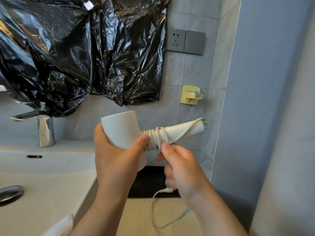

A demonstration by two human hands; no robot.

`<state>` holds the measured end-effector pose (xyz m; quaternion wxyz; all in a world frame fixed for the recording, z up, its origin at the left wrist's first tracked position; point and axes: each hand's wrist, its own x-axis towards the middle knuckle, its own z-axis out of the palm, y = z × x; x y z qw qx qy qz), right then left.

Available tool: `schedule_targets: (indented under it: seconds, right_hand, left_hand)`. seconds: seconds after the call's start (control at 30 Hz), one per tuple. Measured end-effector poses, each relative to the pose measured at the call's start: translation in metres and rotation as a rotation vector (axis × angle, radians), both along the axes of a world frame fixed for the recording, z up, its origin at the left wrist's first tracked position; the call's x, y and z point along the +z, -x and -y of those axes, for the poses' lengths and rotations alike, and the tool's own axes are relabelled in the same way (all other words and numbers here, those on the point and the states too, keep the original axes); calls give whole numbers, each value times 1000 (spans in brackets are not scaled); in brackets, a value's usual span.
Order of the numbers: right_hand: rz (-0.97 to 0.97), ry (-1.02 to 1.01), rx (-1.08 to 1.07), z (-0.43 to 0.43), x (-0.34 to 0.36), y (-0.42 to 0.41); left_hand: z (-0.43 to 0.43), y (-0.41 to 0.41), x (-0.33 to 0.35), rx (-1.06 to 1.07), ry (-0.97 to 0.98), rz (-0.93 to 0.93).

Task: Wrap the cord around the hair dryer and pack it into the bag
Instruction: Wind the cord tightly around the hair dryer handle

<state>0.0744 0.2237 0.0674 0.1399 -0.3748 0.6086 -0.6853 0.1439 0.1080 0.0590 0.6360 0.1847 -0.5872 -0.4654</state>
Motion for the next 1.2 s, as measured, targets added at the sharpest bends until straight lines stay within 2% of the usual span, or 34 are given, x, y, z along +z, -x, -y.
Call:
schedule_targets:
  seconds: [0.13, 0.23, 0.33, 0.4, 0.5, 0.57, 0.77, 0.9, 1.0, 1.07, 1.2]
  right_hand:
    - [148, 47, 82, 5, -3, -9]
    - [230, 108, 155, 2, 3, -7]
    - [115, 138, 126, -5, 6, 1]
    - [44, 156, 80, -9, 9, 4]
    - [-34, 184, 50, -13, 13, 5]
    - [-70, 171, 39, -14, 13, 6]
    - [-21, 197, 89, -19, 13, 10]
    - [194, 351, 86, -17, 16, 14]
    - [328, 429, 136, -16, 13, 17]
    - [372, 429, 192, -14, 11, 17]
    - [445, 419, 255, -13, 10, 14]
  left_hand:
    - [-3, -9, 0, 135, 77, -43]
    - [-1, -9, 4, 47, 30, -102]
    - [4, -7, 8, -141, -81, -130]
    - [10, -7, 11, -262, -162, -78]
    - [19, -12, 15, -446, -226, 101]
    - [23, -16, 16, -498, -241, 204]
    - [17, -25, 21, -629, -254, 374]
    - [14, -26, 24, -633, -320, 226]
    - [11, -25, 24, -734, -334, 104]
    - [5, -25, 23, -820, -293, 131]
    - [-1, -20, 21, -789, -231, 181]
